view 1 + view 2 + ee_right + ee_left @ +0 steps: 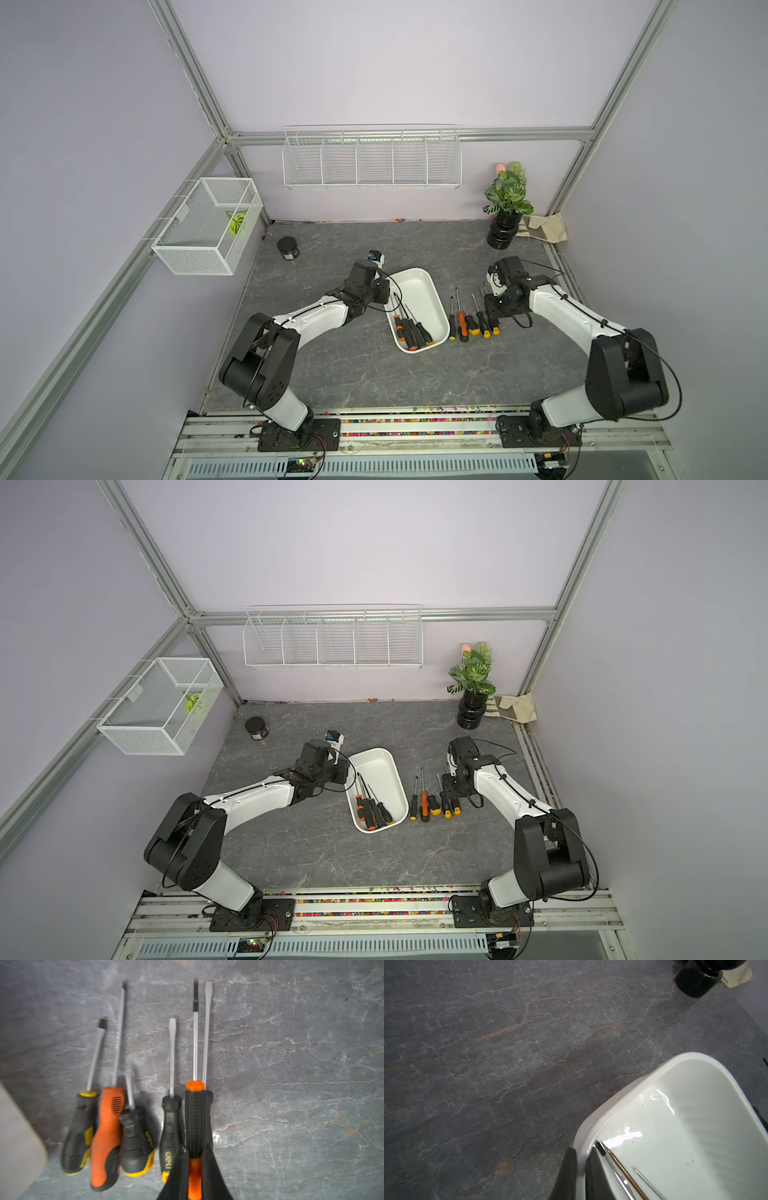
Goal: Take out the screwdriver from the storage box
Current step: Place the screwdriver at the center of the board.
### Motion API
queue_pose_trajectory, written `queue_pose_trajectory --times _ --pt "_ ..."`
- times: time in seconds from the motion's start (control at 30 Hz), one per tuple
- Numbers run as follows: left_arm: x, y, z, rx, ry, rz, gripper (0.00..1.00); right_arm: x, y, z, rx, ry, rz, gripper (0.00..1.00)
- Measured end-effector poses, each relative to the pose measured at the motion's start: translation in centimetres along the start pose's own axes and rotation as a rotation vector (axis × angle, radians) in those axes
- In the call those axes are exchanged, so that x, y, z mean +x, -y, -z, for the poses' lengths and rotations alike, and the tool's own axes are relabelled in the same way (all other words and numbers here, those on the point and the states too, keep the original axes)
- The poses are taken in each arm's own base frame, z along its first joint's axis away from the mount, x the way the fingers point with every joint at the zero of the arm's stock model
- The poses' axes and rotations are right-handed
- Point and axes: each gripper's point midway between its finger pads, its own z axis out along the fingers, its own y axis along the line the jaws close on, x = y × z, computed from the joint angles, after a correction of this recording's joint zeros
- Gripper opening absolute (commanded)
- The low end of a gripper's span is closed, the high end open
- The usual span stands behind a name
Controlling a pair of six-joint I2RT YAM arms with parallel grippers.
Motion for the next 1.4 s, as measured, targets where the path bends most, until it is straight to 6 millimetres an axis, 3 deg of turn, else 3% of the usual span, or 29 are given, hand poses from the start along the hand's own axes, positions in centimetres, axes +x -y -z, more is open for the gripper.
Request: queue_pose_trajectory --times 0.37,0.9,1.13,1.4 --pt "-0.1 0.1 -0.1 0.005 0.005 0.000 0.00 0.6 2.6 -2.0 0.143 -0.053 0.007 0.00" --pt "-0.1 0.1 -0.1 0.008 0.005 -0.001 0.00 2.0 3.1 -4.8 0.180 -0.148 0.024 0.00" --pt "0.0 0.1 -0.2 0.008 0.003 -0.001 0.00 1.8 3.0 -4.7 0.177 -0.144 0.028 0.33" --pt "0.0 0.1 -0.2 0.008 0.003 0.000 0.00 1.8 3.0 -4.7 0.176 -0.144 0.035 0.36"
